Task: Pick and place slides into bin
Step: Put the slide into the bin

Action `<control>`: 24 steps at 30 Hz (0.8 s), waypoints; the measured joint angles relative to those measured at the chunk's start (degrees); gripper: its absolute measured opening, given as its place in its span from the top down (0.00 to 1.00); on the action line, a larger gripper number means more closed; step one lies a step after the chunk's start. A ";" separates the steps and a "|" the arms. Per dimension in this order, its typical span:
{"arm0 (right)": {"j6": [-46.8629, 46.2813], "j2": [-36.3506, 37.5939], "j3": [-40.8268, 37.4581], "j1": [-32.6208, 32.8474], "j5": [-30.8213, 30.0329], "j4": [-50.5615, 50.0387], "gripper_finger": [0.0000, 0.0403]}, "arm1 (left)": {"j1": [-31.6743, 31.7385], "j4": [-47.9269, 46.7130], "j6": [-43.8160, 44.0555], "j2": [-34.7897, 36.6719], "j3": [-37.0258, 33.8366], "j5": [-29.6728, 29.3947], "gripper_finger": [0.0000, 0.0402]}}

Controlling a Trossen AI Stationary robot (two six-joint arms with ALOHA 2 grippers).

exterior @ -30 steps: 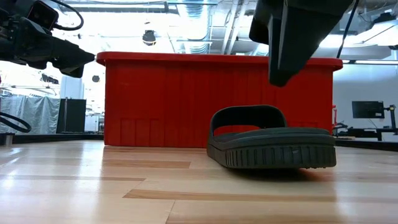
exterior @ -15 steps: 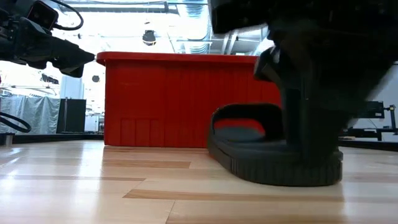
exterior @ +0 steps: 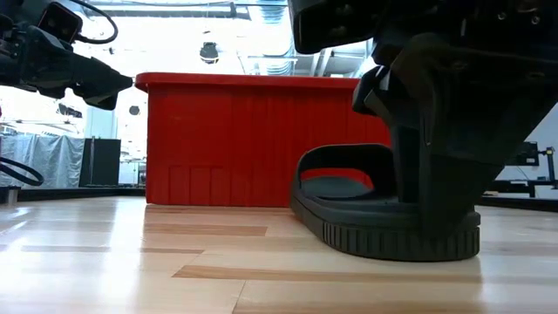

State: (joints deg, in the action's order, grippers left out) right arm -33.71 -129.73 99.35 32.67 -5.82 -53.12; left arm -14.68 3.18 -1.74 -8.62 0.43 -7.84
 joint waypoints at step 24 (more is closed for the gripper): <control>-2.76 -2.88 7.00 -0.04 -0.49 -5.94 0.99 | 0.00 0.00 0.00 0.00 0.00 -0.07 0.56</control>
State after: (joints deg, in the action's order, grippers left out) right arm -36.47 -132.62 106.35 32.63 -6.31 -59.06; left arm -14.68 3.18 -1.74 -8.62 0.43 -7.90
